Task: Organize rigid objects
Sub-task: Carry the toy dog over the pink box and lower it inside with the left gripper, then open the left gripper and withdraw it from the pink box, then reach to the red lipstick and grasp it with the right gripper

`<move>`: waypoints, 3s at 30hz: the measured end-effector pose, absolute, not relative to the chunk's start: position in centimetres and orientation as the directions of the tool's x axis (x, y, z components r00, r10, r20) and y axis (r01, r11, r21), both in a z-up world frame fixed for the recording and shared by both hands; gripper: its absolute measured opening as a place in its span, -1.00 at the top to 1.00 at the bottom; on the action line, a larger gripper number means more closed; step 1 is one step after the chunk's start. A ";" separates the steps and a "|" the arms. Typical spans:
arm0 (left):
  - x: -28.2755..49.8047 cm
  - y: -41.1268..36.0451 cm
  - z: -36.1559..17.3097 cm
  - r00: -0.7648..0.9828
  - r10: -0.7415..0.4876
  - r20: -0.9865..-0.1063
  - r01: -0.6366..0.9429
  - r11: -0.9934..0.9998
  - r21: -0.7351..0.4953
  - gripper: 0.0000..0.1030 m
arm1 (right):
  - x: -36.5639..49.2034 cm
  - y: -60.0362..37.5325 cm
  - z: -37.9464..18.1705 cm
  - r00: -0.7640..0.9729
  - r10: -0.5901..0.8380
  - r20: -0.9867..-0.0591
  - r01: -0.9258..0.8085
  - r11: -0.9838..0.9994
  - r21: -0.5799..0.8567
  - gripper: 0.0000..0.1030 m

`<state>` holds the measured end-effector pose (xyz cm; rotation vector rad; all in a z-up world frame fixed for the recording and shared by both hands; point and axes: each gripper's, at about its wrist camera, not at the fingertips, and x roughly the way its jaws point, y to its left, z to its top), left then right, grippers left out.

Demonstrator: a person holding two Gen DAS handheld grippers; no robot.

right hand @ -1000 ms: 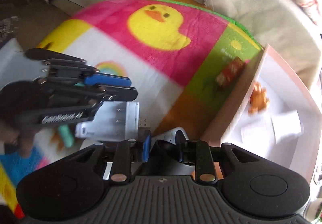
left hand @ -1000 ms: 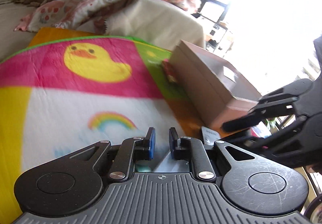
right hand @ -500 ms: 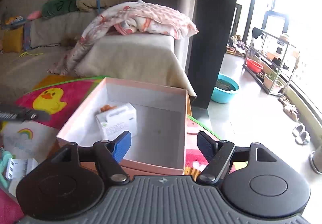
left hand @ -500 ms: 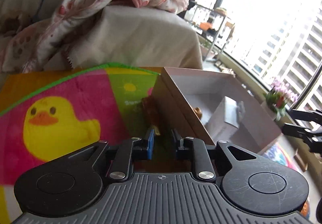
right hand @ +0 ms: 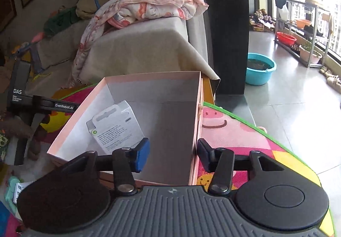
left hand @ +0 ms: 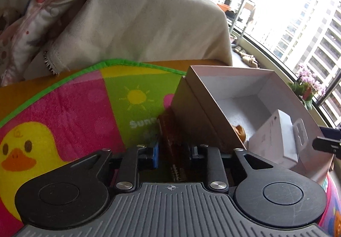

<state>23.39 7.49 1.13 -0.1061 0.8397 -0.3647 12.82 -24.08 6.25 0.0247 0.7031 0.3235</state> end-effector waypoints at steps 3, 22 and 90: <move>20.2 7.1 1.0 0.614 -0.338 -0.713 0.328 0.931 -0.158 0.62 | 12.6 -23.2 6.3 0.725 0.289 -0.625 -0.297 0.950 0.094 0.05; 7.7 11.5 3.4 0.704 -0.331 -0.629 0.212 0.942 -0.259 0.65 | 6.3 -20.0 8.6 0.757 0.393 -0.522 -0.415 0.906 0.080 -0.25; -5.1 5.8 2.2 0.665 -0.404 -0.628 0.358 0.910 -0.207 0.66 | -2.9 -22.0 1.7 0.618 0.382 -0.687 -0.464 0.883 0.072 -0.67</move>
